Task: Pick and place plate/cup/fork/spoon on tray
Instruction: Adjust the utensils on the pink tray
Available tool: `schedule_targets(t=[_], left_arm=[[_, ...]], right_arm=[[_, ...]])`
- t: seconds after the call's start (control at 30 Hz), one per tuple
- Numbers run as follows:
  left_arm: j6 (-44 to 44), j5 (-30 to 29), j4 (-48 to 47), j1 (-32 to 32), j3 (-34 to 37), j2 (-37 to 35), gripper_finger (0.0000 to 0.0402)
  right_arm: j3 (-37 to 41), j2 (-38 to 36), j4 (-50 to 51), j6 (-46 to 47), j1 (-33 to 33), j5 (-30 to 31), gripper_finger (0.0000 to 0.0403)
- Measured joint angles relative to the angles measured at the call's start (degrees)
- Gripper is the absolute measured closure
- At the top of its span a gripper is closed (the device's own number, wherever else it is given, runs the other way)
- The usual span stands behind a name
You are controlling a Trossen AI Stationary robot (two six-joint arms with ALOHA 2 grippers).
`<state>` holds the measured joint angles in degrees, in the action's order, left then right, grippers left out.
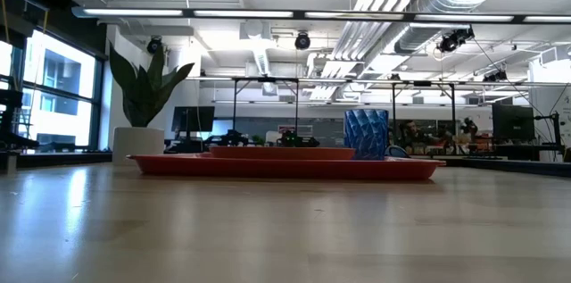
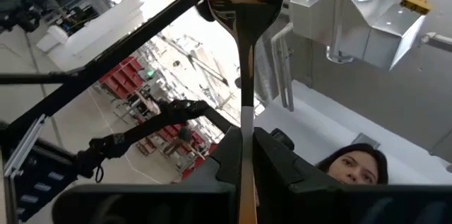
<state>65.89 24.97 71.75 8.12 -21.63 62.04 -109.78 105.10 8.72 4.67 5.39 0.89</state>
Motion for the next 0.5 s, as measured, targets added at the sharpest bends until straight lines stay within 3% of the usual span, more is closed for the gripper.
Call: schedule_targets(t=[0.37,0.5], left_arm=[[0.02,0.0,-0.58,0.0,0.0,0.0,0.0389],[0.0,0.2,-0.53,0.02,0.0,0.0,0.0389]], right_arm=[[0.0,0.13,1.85,1.38,-0.22,-0.84,0.0381],[0.0,0.13,1.76,1.71,-0.18,-1.11,0.0398]])
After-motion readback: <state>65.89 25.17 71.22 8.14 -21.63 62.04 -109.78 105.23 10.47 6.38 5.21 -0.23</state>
